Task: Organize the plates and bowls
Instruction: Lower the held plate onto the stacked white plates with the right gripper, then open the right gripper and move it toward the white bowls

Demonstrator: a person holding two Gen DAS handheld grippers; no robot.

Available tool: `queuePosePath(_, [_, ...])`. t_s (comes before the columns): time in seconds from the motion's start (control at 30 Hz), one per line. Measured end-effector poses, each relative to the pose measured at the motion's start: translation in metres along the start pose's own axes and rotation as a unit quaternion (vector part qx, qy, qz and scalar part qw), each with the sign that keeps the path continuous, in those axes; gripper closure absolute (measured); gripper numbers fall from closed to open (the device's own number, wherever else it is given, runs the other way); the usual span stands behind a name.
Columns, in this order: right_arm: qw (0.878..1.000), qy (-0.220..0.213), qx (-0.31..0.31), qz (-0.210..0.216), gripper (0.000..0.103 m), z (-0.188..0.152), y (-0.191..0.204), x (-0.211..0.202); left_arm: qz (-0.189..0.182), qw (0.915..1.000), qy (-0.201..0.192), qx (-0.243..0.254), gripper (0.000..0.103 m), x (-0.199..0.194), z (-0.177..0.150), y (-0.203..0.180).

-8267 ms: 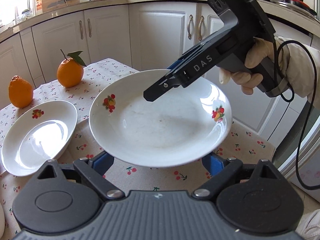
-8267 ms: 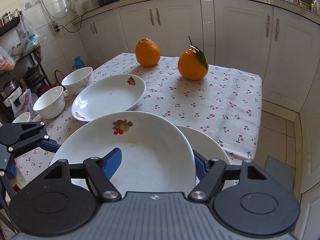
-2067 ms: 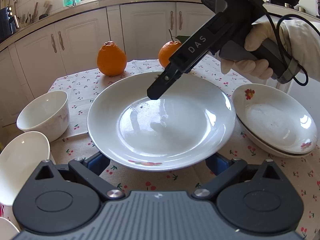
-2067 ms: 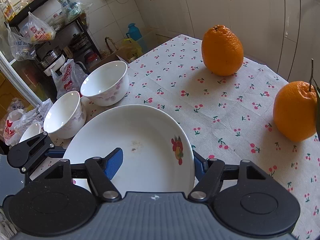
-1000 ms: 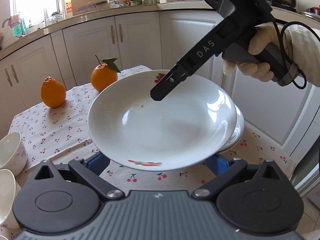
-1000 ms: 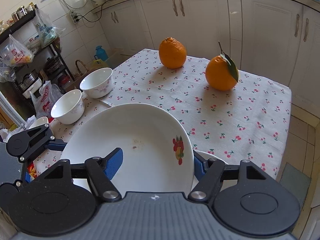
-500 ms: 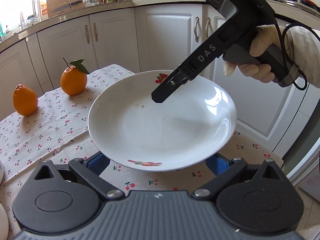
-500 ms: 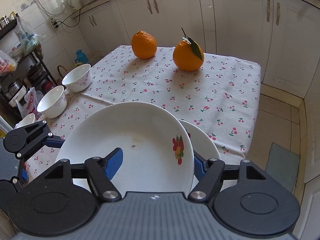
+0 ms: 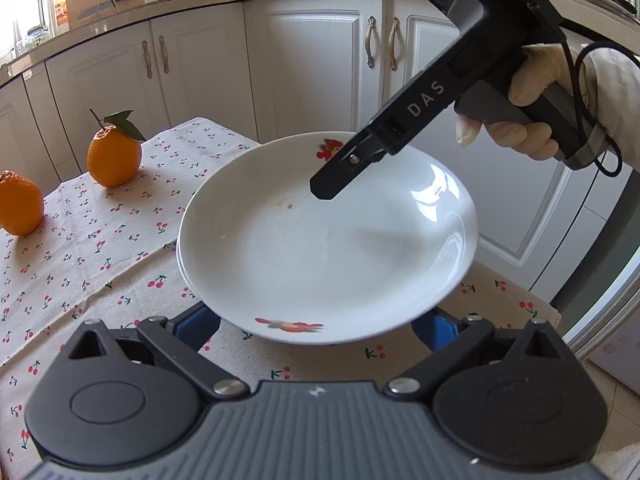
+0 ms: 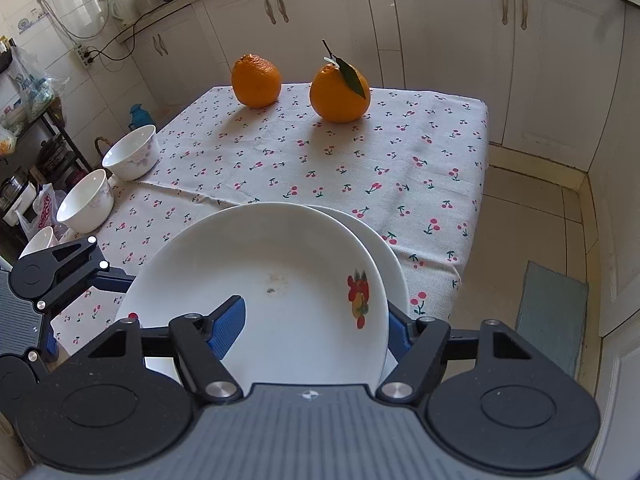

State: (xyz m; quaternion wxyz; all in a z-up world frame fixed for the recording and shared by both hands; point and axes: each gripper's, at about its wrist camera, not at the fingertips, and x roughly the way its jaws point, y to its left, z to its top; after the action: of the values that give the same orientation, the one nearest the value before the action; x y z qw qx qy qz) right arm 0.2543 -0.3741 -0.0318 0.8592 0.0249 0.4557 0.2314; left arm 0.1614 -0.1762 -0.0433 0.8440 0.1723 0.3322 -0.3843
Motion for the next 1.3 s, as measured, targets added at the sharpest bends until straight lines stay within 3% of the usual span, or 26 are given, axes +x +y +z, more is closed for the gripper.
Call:
queuePosePath(0.23, [1.0, 0.002, 0.008, -0.004, 0.026, -0.004, -0.005, 0.002, 0.003, 0.9999, 0.005, -0.01, 0.002, 0.005, 0.001, 0.009])
queuePosePath(0.37, [1.0, 0.0, 0.009, 0.003, 0.026, -0.004, -0.005, 0.001, 0.0, 0.9995, -0.024, 0.021, 0.004, -0.001, 0.006, 0.004])
queuePosePath(0.83, [1.0, -0.001, 0.009, -0.003, 0.024, -0.008, -0.004, -0.002, 0.014, 0.9996, -0.019, 0.017, 0.003, 0.001, 0.0, 0.006])
queuePosePath(1.3, [0.999, 0.01, 0.001, -0.044, 0.019, -0.01, 0.003, -0.001, 0.007, 0.9998, -0.017, -0.002, 0.002, 0.003, -0.004, 0.014])
